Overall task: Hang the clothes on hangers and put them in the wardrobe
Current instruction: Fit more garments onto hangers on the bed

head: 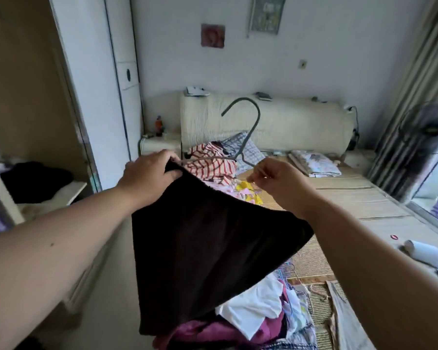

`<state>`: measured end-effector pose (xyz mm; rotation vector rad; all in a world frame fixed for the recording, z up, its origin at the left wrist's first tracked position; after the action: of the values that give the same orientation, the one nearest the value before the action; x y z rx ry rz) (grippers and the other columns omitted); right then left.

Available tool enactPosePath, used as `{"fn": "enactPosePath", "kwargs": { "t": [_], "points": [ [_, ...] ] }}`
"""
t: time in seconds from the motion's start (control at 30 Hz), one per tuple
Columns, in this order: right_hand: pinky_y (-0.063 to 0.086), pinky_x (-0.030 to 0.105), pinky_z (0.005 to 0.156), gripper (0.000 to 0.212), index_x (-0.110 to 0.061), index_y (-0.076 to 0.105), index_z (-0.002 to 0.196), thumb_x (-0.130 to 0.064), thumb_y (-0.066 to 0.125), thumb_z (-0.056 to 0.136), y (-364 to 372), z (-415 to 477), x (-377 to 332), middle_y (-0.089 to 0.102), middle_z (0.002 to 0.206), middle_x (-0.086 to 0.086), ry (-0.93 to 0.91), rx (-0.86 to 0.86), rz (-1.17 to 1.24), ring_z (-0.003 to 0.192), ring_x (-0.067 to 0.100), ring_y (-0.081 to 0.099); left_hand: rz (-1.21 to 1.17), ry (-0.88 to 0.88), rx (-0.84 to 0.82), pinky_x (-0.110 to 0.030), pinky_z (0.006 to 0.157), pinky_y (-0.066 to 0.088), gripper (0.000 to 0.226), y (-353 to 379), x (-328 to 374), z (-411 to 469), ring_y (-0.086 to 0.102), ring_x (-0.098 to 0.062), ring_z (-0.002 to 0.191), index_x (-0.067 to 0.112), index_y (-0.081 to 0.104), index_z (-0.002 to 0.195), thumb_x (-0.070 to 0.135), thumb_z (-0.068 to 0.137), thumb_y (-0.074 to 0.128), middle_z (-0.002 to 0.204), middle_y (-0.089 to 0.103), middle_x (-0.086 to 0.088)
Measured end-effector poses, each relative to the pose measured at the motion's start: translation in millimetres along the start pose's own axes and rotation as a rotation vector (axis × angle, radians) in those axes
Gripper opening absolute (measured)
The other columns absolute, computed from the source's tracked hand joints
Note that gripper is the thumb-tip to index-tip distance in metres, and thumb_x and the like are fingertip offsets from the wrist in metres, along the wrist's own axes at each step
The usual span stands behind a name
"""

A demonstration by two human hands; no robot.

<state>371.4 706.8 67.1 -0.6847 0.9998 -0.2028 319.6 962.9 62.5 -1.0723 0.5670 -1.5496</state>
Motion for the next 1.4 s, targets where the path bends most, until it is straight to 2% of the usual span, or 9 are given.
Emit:
{"fn": "enactPosePath", "kwargs": {
  "t": [0.07, 0.13, 0.23, 0.33, 0.5, 0.73, 0.9, 1.2, 1.4],
  "points": [
    [0.047, 0.027, 0.065, 0.025, -0.036, 0.062, 0.070, -0.016, 0.063, 0.084, 10, 2, -10, 0.068, 0.075, -0.008, 0.008, -0.040, -0.014, 0.066, 0.009, 0.058, -0.132, -0.052, -0.080, -0.032, 0.072, 0.039, 0.023, -5, -17, -4, 0.055, -0.022, 0.091, 0.027, 0.056, 0.108, 0.040, 0.090, 0.056, 0.103, 0.062, 0.000],
    [0.050, 0.034, 0.070, 0.021, -0.032, 0.062, 0.074, -0.014, 0.067, 0.083, 26, 6, -10, 0.066, 0.080, -0.006, 0.036, -0.074, -0.011, 0.071, 0.017, 0.061, -0.180, -0.081, -0.110, -0.029, 0.064, 0.033, 0.018, -10, -36, -10, 0.052, -0.017, 0.083, 0.026, 0.057, 0.105, 0.037, 0.091, 0.057, 0.092, 0.057, 0.004],
    [0.049, 0.042, 0.092, 0.020, -0.032, 0.063, 0.096, -0.021, 0.072, 0.081, 47, 7, 15, 0.066, 0.099, -0.004, 0.114, -0.071, -0.060, 0.096, 0.021, 0.063, -0.231, -0.168, -0.050, -0.026, 0.061, 0.032, 0.008, -21, -84, -16, 0.050, -0.014, 0.082, 0.031, 0.052, 0.095, 0.033, 0.091, 0.059, 0.082, 0.053, 0.012],
    [0.047, 0.035, 0.091, 0.037, -0.034, 0.058, 0.121, -0.036, 0.065, 0.085, 82, 8, 39, 0.064, 0.107, -0.006, 0.215, -0.072, -0.143, 0.100, 0.015, 0.060, -0.207, -0.258, -0.033, -0.029, 0.061, 0.036, 0.010, -35, -152, -14, 0.055, -0.020, 0.080, 0.026, 0.055, 0.096, 0.034, 0.092, 0.057, 0.087, 0.061, 0.002],
    [0.040, 0.020, 0.061, 0.005, -0.034, 0.057, 0.096, -0.032, 0.053, 0.093, 178, 48, 32, 0.061, 0.079, -0.013, 0.243, -0.016, -0.098, 0.073, 0.009, 0.057, -0.163, -0.253, -0.102, -0.035, 0.071, 0.043, 0.019, -35, -246, 20, 0.060, -0.028, 0.086, 0.014, 0.059, 0.103, 0.031, 0.093, 0.055, 0.093, 0.065, -0.009],
    [0.039, 0.022, 0.056, 0.014, -0.035, 0.053, 0.080, -0.035, 0.052, 0.093, 283, 121, 12, 0.060, 0.073, -0.012, 0.349, 0.044, -0.063, 0.066, -0.001, 0.054, -0.150, -0.240, -0.184, -0.038, 0.075, 0.049, 0.016, -27, -362, 94, 0.060, -0.027, 0.086, 0.021, 0.058, 0.099, 0.035, 0.093, 0.055, 0.092, 0.064, -0.004],
    [0.038, 0.023, 0.056, 0.008, -0.030, 0.054, 0.085, -0.030, 0.052, 0.093, 307, 159, 10, 0.059, 0.074, -0.011, 0.390, 0.047, -0.148, 0.068, 0.003, 0.053, -0.193, -0.229, -0.157, -0.044, 0.084, 0.048, 0.007, -10, -399, 144, 0.060, -0.028, 0.090, 0.034, 0.053, 0.090, 0.039, 0.090, 0.058, 0.093, 0.064, -0.003],
    [0.035, 0.020, 0.057, 0.014, -0.031, 0.062, 0.101, -0.026, 0.052, 0.093, 317, 235, 44, 0.062, 0.088, -0.010, 0.416, 0.163, -0.145, 0.079, 0.011, 0.055, -0.250, -0.171, -0.117, -0.039, 0.077, 0.048, 0.014, 28, -417, 238, 0.060, -0.026, 0.087, 0.038, 0.052, 0.081, 0.035, 0.085, 0.066, 0.082, 0.062, 0.005],
    [0.033, 0.016, 0.058, 0.013, -0.030, 0.061, 0.098, -0.024, 0.051, 0.093, 315, 315, 106, 0.059, 0.088, -0.011, 0.436, 0.194, -0.146, 0.078, 0.008, 0.052, -0.152, -0.199, -0.149, -0.050, 0.092, 0.043, 0.016, 87, -422, 325, 0.058, -0.030, 0.093, 0.033, 0.056, 0.085, 0.048, 0.085, 0.061, 0.089, 0.063, 0.000]
  ]
}}
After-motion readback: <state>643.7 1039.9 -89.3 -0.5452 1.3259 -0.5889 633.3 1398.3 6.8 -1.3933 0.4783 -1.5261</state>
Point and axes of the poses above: each hand's wrist, its own z-axis towards the middle knuckle, its own y-axis out of the palm, x = y × z, the point moved 9 cm from there along z, towards the middle knuckle
